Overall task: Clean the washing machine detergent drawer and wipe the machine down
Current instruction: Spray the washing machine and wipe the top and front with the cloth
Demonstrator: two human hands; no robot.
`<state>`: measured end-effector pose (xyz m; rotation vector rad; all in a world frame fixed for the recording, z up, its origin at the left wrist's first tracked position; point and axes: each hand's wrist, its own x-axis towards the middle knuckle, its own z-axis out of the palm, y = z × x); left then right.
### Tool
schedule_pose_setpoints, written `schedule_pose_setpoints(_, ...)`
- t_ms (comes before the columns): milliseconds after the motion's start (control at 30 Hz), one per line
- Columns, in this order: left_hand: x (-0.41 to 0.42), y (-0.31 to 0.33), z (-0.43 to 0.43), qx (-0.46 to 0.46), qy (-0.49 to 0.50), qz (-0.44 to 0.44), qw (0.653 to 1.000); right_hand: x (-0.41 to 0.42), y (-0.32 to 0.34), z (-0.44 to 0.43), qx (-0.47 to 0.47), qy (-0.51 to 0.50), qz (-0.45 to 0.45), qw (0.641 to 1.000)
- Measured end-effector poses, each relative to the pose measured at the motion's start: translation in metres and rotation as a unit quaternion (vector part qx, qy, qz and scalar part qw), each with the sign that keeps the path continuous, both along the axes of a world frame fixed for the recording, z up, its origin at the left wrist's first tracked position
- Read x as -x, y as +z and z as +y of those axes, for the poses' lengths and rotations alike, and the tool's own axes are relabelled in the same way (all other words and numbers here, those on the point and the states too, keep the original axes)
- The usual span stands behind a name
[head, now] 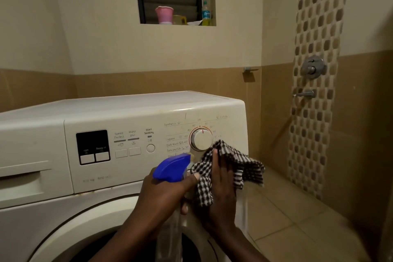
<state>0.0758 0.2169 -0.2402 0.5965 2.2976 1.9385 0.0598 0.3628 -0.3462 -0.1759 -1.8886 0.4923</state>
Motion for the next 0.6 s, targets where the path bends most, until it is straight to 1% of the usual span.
schedule_pose_setpoints(100,0.004,-0.003,-0.004,-0.003,-0.003,-0.009,1.0,0.001,0.006,0.013,-0.009,-0.014,-0.014,1.0)
schedule_pose_setpoints(233,0.009,-0.002,-0.01,0.011,-0.002,-0.01,1.0,0.006,0.048,0.045,0.067,-0.055,0.047,0.995)
schedule_pose_setpoints(300,0.011,-0.002,-0.011,0.014,0.0,-0.01,1.0,0.009,0.07,0.056,0.062,-0.059,0.072,0.994)
schedule_pose_setpoints(333,0.012,-0.002,-0.011,0.012,0.0,-0.011,1.0,0.009,0.075,0.06,0.051,-0.058,0.068,0.995)
schedule_pose_setpoints(400,0.013,-0.003,-0.01,0.006,-0.002,-0.009,1.0,0.003,0.071,0.061,0.024,-0.034,0.051,0.998)
schedule_pose_setpoints(500,0.014,-0.003,-0.008,-0.001,0.005,-0.011,1.0,-0.012,0.043,0.053,-0.041,0.037,0.027,0.998)
schedule_pose_setpoints(533,0.016,-0.003,-0.007,0.002,0.007,-0.015,1.0,-0.016,0.036,0.048,-0.048,0.062,0.023,0.997)
schedule_pose_setpoints(600,0.019,-0.002,-0.006,0.001,0.006,-0.03,1.0,-0.018,0.036,0.043,-0.024,0.108,0.038,0.993)
